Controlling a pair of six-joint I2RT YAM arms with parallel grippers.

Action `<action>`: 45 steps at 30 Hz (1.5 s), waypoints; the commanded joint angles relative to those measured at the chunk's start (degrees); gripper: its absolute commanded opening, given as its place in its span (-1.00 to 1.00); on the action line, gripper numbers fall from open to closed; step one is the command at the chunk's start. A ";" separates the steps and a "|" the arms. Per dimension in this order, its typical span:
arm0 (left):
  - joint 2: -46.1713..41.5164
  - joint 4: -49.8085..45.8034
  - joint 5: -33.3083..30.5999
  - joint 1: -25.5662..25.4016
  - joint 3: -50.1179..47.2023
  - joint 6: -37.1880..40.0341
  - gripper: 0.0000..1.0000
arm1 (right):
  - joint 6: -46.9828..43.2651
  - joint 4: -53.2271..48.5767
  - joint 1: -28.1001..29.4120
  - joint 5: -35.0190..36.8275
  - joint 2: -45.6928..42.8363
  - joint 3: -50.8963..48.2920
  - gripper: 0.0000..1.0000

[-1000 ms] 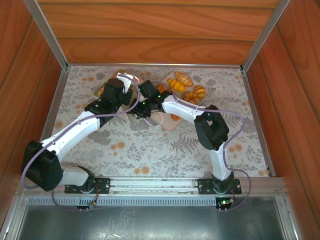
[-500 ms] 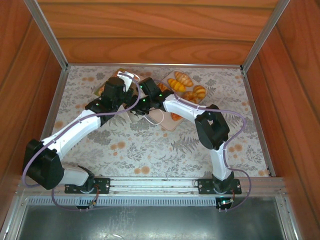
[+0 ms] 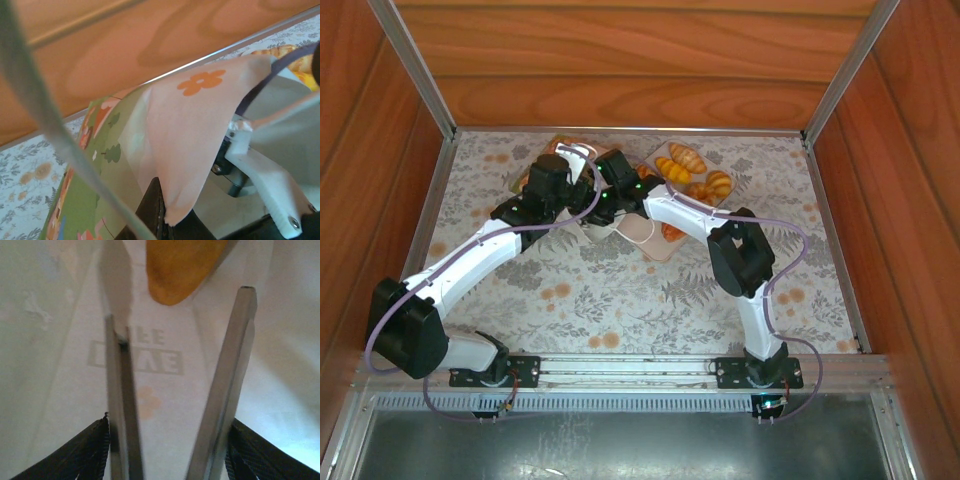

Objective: Take the fake bread out of the paper bag

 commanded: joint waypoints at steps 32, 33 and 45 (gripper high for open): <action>0.31 1.50 -3.56 0.94 1.08 0.03 -1.00 | -5.72 -6.13 -0.36 4.66 -10.05 -5.18 -1.00; 0.38 1.51 -3.88 0.95 1.02 0.06 -1.00 | -5.82 -6.14 -0.36 4.93 -10.83 -5.81 -0.99; 0.60 1.49 -4.32 1.20 0.95 0.41 -1.00 | -4.51 -12.06 -0.27 6.62 -13.97 -8.75 -0.76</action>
